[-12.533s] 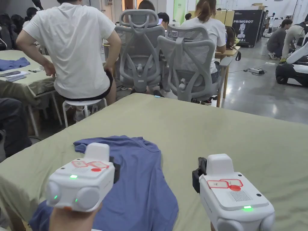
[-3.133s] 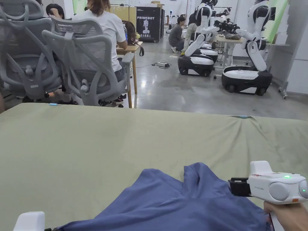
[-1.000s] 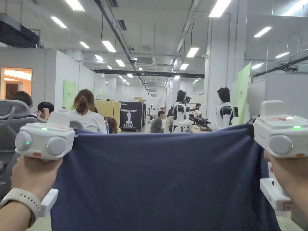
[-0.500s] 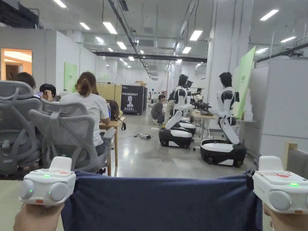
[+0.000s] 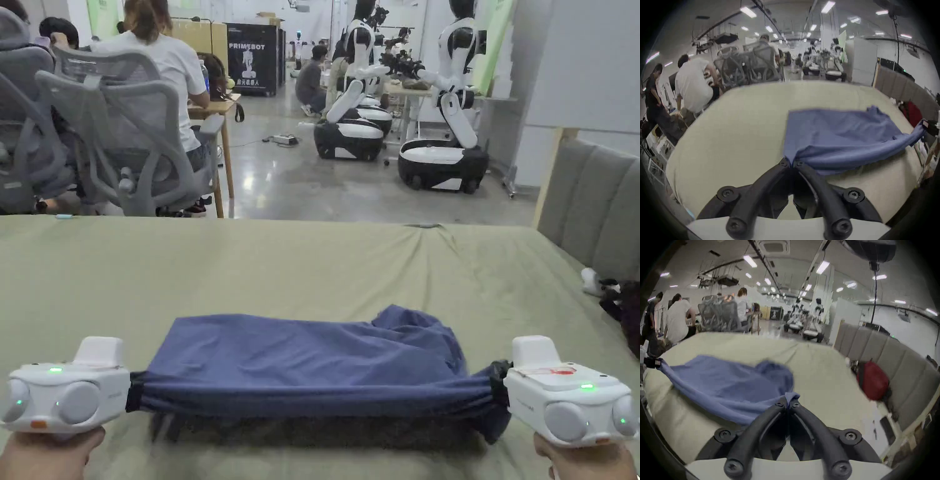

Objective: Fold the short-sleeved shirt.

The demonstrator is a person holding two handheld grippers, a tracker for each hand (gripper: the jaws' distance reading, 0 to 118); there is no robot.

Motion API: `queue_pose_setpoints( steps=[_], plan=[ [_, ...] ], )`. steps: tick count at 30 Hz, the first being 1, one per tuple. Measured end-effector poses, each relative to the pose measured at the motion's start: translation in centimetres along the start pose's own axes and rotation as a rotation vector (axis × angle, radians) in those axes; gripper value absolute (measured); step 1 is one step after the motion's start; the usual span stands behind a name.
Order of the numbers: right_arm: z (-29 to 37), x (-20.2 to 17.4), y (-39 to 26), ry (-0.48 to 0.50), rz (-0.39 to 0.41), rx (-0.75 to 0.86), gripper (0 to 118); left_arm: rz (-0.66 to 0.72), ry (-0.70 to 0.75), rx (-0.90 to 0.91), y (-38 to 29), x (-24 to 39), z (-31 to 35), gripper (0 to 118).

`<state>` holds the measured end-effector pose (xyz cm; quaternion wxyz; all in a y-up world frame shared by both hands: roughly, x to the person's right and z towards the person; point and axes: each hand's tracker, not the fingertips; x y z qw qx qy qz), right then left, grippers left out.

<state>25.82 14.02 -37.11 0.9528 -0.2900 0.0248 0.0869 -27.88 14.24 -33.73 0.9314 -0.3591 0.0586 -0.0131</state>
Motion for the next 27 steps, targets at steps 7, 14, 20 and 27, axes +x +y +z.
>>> queue_pose_setpoints(
  steps=[7, 14, 20, 27],
  plan=[
    [-0.6, -0.3, -4.7, 0.062, -0.08, -0.113, 30, 0.067, 0.002, -0.035, -5.5, 0.0, -0.2, 32],
    [4.1, -4.1, -0.7, 0.138, -0.072, 0.112, 118, 0.037, -0.008, 0.282, -3.0, 4.4, 3.9, 115],
    [5.6, -7.3, 0.2, 0.172, -0.002, 0.107, 73, 0.015, -0.086, 0.266, -2.0, 6.7, 5.2, 69],
    [5.2, -6.6, -0.4, 0.162, -0.023, 0.045, 0, 0.09, -0.134, 0.056, -0.3, 1.0, 3.1, 0]
  ],
)
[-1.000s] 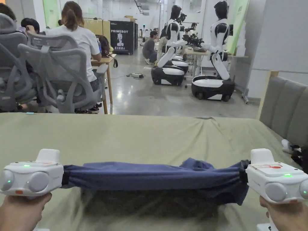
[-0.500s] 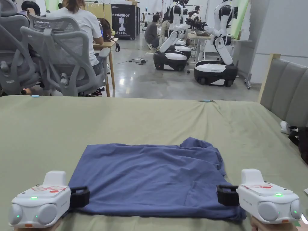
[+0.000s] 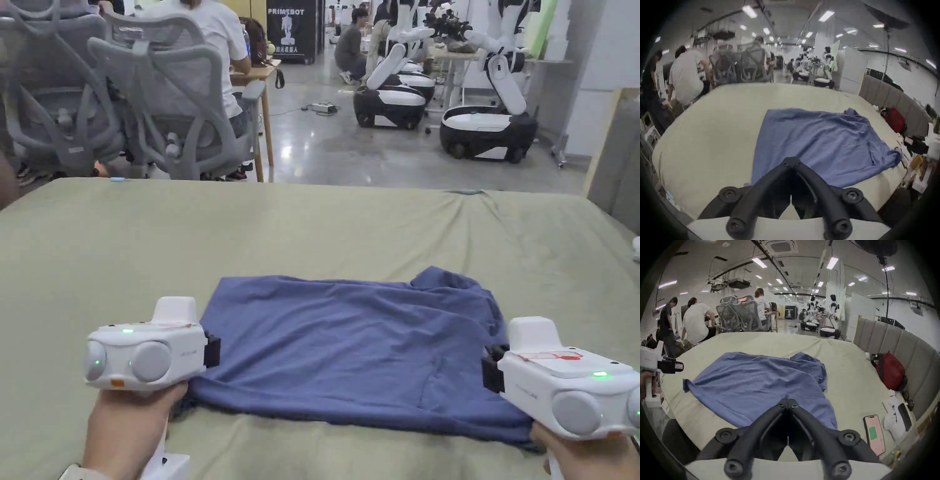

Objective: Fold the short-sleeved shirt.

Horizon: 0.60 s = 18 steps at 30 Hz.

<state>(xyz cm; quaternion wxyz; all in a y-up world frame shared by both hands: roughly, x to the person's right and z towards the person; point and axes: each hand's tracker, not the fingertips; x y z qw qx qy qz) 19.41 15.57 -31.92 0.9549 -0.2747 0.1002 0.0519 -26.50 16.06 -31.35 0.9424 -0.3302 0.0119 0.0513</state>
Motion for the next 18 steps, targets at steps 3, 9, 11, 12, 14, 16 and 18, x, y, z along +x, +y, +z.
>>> queue_pose_setpoints(
  steps=[3, 9, 11, 12, 14, 16, 18],
  plan=[
    [-0.1, 1.0, -0.2, -0.021, -0.021, -0.023, 0, -0.055, 0.095, -0.064, 0.1, -2.3, -0.8, 0],
    [-0.6, 2.4, -0.9, -0.038, -0.046, -0.057, 0, 0.02, 0.041, -0.148, -1.1, -4.5, -2.2, 100],
    [-0.7, 2.7, -1.3, -0.048, -0.045, -0.067, 0, 0.047, 0.028, -0.162, -1.9, -4.5, -2.8, 118],
    [-0.7, 3.0, -1.5, -0.054, -0.047, -0.069, 0, 0.059, 0.021, -0.163, -2.3, -4.5, -3.0, 118],
    [-0.6, 3.8, -1.9, -0.065, -0.049, -0.079, 0, 0.089, -0.005, -0.182, -3.0, -4.4, -3.7, 104],
    [-0.3, 4.9, -2.4, -0.082, -0.057, -0.088, 0, 0.11, -0.033, -0.235, -3.7, -4.3, -4.4, 93],
    [0.0, 6.2, -2.8, -0.099, -0.068, -0.092, 0, 0.111, -0.029, -0.229, -4.2, -4.3, -4.7, 52]
  ],
)
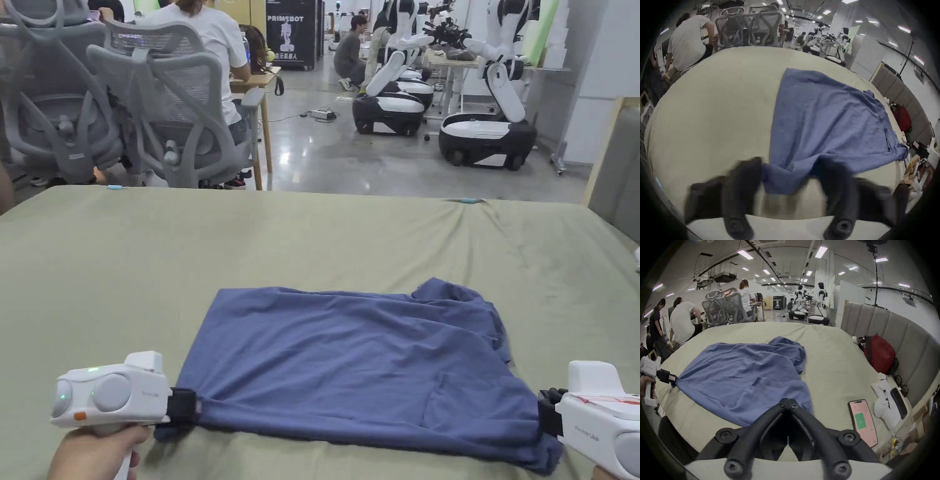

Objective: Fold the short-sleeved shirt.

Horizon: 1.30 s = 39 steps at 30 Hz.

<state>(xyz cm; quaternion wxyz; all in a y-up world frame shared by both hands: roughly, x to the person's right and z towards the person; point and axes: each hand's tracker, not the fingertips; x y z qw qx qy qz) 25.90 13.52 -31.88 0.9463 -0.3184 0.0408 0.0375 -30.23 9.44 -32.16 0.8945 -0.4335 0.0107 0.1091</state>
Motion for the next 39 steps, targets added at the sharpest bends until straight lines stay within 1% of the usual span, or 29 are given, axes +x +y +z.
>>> queue_pose_setpoints(
  steps=[1, 2, 4, 5, 6, 7, 8, 9, 10, 12, 13, 14, 15, 16, 18, 20, 21, 24, 27, 30, 33, 37, 39],
  plan=[
    [0.2, 0.7, -0.2, -0.016, -0.011, 0.002, 0, 0.001, -0.002, -0.002, 0.3, -0.7, -0.9, 19],
    [0.3, 1.3, -0.3, -0.028, -0.021, 0.005, 0, -0.002, -0.016, 0.002, 0.2, -0.5, -1.0, 3],
    [0.7, 2.4, -0.5, -0.03, -0.042, 0.022, 0, -0.05, -0.016, 0.014, -0.1, 0.3, -0.6, 3],
    [0.8, 3.0, -0.8, -0.018, -0.052, 0.039, 6, -0.072, 0.001, 0.025, -0.3, 0.7, -0.2, 3],
    [0.8, 3.3, -1.0, -0.016, -0.055, 0.04, 23, -0.072, 0.003, 0.04, -0.4, 0.8, 0.1, 3],
    [0.4, 3.8, -1.2, -0.011, -0.062, 0.038, 52, -0.064, -0.001, 0.053, -0.5, 0.9, 0.4, 3],
    [-0.2, 3.9, -1.5, 0.005, -0.068, 0.014, 86, -0.051, -0.005, 0.061, -0.5, 0.8, 0.7, 3],
    [-0.6, 4.0, -1.8, 0.023, -0.065, -0.01, 99, -0.047, -0.004, 0.062, -0.4, 0.9, 0.8, 3],
    [-1.1, 3.9, -2.2, 0.059, -0.055, -0.017, 99, -0.049, -0.004, 0.061, -0.4, 1.0, 0.9, 3],
    [-2.2, 3.2, -2.7, 0.093, -0.023, -0.032, 98, -0.059, 0.002, 0.061, -0.5, 1.3, 1.2, 3],
    [-3.0, 2.9, -3.0, 0.108, -0.006, -0.065, 95, -0.059, 0.002, 0.062, -0.4, 1.2, 1.2, 3],
    [-3.9, 2.7, -3.2, 0.137, 0.005, -0.107, 75, -0.058, 0.002, 0.064, -0.4, 1.3, 1.3, 3],
    [-4.7, 2.6, -3.4, 0.197, 0.014, -0.16, 38, -0.06, 0.002, 0.064, -0.3, 1.4, 1.3, 3],
    [-5.4, 2.5, -3.6, 0.22, 0.022, -0.202, 2, -0.07, 0.003, 0.058, -0.2, 1.5, 1.4, 3],
    [-5.8, 2.3, -3.7, 0.152, 0.045, -0.199, 3, -0.104, 0.004, 0.045, -0.1, 1.7, 1.6, 3],
    [-5.4, 2.8, -2.8, 0.175, 0.03, -0.165, 3, -0.127, 0.008, 0.048, 0.3, 2.0, 2.3, 3],
    [-4.9, 3.0, -2.1, 0.172, 0.005, -0.127, 3, -0.13, 0.006, 0.051, 0.7, 1.9, 2.5, 3],
    [-3.8, 3.7, 0.4, 0.13, -0.024, -0.017, 3, -0.124, -0.02, 0.08, 2.6, 1.9, 3.9, 3],
    [-3.7, 3.8, 3.8, 0.084, -0.027, 0.054, 3, -0.125, -0.028, 0.089, 5.6, 2.2, 4.0, 3],
    [-5.4, 3.3, 7.5, 0.059, -0.031, 0.058, 3, -0.12, -0.027, 0.091, 8.9, 3.0, 2.3, 3],
    [-8.7, 2.4, 10.1, 0.023, -0.023, 0.036, 3, -0.104, 0.002, 0.055, 11.9, 3.6, -1.2, 3],
    [-14.1, 1.7, 11.4, -0.022, -0.018, -0.055, 3, -0.07, 0.053, -0.011, 14.7, 3.9, -6.4, 3],
    [-16.5, 1.4, 11.0, -0.033, 0.002, -0.088, 3, -0.051, 0.069, -0.038, 15.4, 4.0, -8.3, 3]
  ],
)
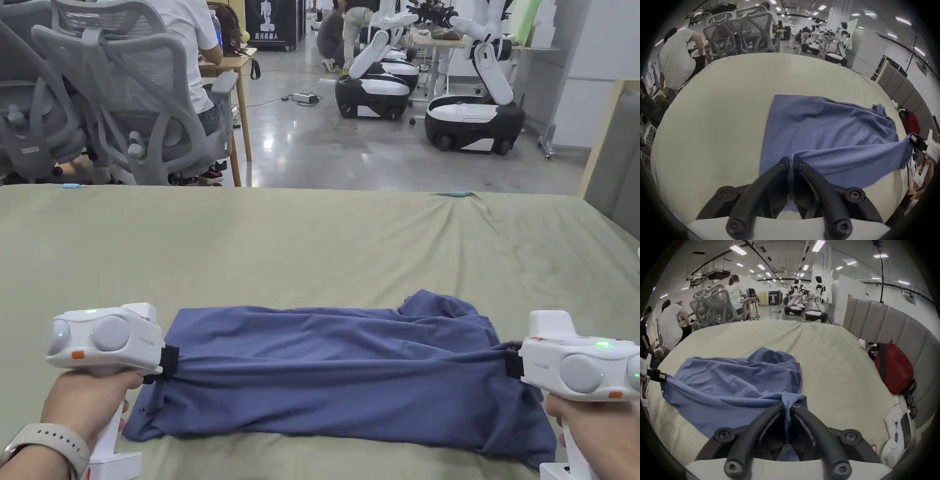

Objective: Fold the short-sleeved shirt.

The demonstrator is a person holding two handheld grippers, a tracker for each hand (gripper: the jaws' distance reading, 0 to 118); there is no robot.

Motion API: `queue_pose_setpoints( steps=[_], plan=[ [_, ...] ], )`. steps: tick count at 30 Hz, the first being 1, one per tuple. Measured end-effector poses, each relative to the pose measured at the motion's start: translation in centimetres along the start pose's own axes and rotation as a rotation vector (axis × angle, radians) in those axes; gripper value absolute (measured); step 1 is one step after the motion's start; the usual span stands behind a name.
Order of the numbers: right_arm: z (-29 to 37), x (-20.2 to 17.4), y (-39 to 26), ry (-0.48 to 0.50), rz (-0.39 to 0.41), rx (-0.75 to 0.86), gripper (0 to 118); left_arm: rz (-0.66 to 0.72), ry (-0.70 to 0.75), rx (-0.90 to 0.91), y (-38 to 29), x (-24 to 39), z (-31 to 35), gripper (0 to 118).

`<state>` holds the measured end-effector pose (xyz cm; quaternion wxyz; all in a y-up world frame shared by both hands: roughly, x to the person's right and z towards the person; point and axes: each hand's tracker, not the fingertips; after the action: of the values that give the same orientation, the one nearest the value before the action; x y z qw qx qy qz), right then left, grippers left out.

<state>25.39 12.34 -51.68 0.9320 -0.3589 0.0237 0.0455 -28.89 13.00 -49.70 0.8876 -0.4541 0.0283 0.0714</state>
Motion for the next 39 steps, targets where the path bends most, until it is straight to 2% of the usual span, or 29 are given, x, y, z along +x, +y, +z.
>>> queue_pose_setpoints(
  steps=[3, 4, 6, 7, 8, 12, 15, 16, 17, 18, 19, 20, 21, 22, 28, 31, 33, 34, 37, 38, 39],
  plan=[
    [-1.7, -0.4, -0.4, -0.007, 0.016, -0.026, 4, -0.014, 0.017, -0.021, 0.1, 0.5, -1.3, 3],
    [-2.0, -0.2, -0.9, 0.001, 0.011, -0.023, 9, -0.012, 0.025, -0.018, 0.0, 0.4, -1.3, 7],
    [-1.7, -0.3, -1.2, 0.008, 0.01, -0.009, 60, 0.027, 0.052, 0.044, -0.3, 0.1, -0.8, 40],
    [-1.2, -0.5, -1.2, -0.003, 0.01, -0.002, 81, 0.039, 0.072, 0.091, -0.7, 0.1, 0.1, 59],
    [-0.2, -0.6, -1.4, 0.0, 0.007, 0.012, 96, 0.05, 0.072, 0.143, -1.2, 0.1, 1.2, 74],
    [5.3, -3.1, -2.1, 0.046, -0.041, 0.163, 96, 0.053, 0.034, 0.383, -4.5, 1.8, 6.0, 76],
    [9.3, -6.0, -3.6, 0.109, -0.035, 0.256, 96, 0.021, -0.012, 0.532, -7.9, 3.7, 8.9, 75],
    [10.2, -7.1, -4.4, 0.124, -0.02, 0.289, 95, -0.011, 0.0, 0.564, -9.0, 4.6, 9.7, 70],
    [11.1, -8.0, -5.1, 0.128, -0.009, 0.306, 86, -0.053, 0.02, 0.584, -10.0, 5.2, 10.1, 54],
    [11.7, -8.7, -5.8, 0.131, 0.001, 0.311, 71, -0.074, 0.03, 0.603, -10.8, 5.5, 10.3, 32],
    [12.4, -9.3, -6.5, 0.138, 0.017, 0.328, 46, -0.09, 0.022, 0.612, -11.7, 5.9, 10.7, 6],
    [12.8, -10.1, -7.1, 0.13, 0.038, 0.34, 14, -0.087, 0.031, 0.617, -12.5, 6.2, 11.0, 0],
    [13.2, -10.6, -7.5, 0.1, 0.065, 0.355, 0, -0.089, 0.028, 0.617, -13.0, 6.4, 11.3, 0],
    [13.6, -10.9, -8.0, 0.087, 0.082, 0.373, 0, -0.099, 0.007, 0.606, -13.2, 6.3, 11.1, 0],
    [14.1, -10.9, -8.0, 0.107, 0.059, 0.353, 0, -0.141, 0.014, 0.571, -13.7, 5.7, 11.6, 0],
    [14.1, -10.8, -7.8, 0.106, 0.064, 0.344, 0, -0.179, 0.042, 0.479, -12.8, 4.2, 10.7, 0],
    [13.9, -10.6, -7.6, 0.102, 0.068, 0.334, 0, -0.152, 0.049, 0.418, -11.8, 2.0, 9.9, 0],
    [13.7, -10.5, -7.6, 0.102, 0.068, 0.331, 0, -0.123, 0.058, 0.393, -11.1, 1.0, 9.6, 7],
    [13.2, -10.0, -7.6, 0.095, 0.067, 0.323, 0, -0.048, 0.068, 0.299, -8.9, -2.7, 7.8, 89],
    [13.0, -9.9, -7.6, 0.092, 0.068, 0.323, 0, -0.019, 0.08, 0.267, -8.2, -3.7, 6.8, 106],
    [12.8, -9.7, -7.6, 0.091, 0.069, 0.32, 0, 0.001, 0.078, 0.239, -7.8, -4.5, 6.2, 106]
  ],
)
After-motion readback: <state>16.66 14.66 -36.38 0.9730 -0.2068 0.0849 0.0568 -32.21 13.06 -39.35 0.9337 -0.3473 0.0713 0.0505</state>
